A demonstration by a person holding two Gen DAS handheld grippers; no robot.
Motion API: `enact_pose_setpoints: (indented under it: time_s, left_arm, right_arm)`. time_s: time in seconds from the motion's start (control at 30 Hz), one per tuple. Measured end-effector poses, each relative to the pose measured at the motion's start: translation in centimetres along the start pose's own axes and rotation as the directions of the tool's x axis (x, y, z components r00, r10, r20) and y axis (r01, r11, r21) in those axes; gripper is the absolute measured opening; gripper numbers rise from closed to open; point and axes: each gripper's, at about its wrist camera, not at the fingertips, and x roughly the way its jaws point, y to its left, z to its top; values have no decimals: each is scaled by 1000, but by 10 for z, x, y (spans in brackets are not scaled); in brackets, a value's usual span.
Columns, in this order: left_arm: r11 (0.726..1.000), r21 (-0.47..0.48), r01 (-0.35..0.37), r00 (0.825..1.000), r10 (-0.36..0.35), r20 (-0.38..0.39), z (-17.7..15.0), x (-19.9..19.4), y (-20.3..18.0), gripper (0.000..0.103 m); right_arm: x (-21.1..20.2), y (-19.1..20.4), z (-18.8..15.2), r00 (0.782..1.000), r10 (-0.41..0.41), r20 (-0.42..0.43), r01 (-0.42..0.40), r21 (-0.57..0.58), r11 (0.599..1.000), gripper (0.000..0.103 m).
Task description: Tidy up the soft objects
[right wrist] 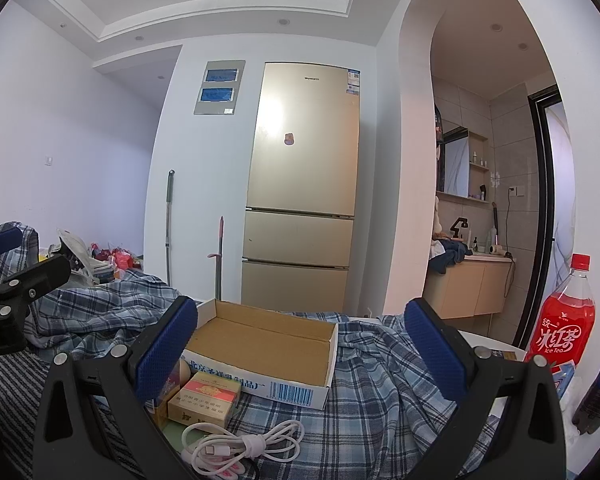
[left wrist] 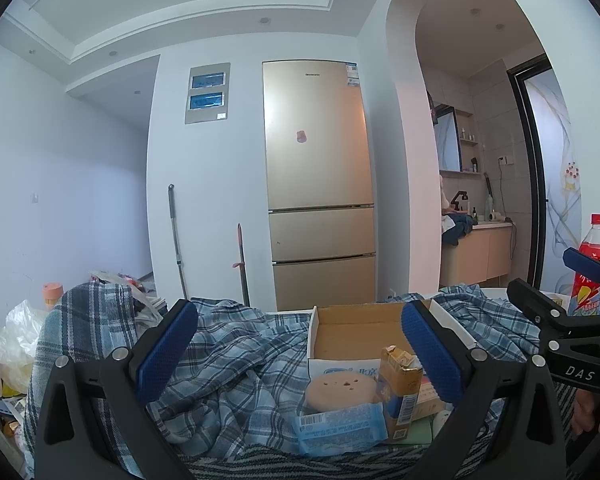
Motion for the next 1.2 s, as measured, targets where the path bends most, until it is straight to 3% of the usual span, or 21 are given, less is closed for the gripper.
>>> enact_pose_setpoints:
  time_s: [0.67,0.9,1.2]
  left_arm:
    - [1000,4,-13,1000,13,14,1,1,6,103]
    - [1000,15,-11,1000,10,21,4,-8,-1,103]
    - [1000,5,26,999,-26,-21,5,-3,1,103]
  right_arm:
    - [-5,1,3,1000,-12,14,12,2,1000,103]
    - [-2,-3,3,999,35,-2,-35,21,999,103]
    - [-1,-3,5,999,50,0,-50,11,999,103]
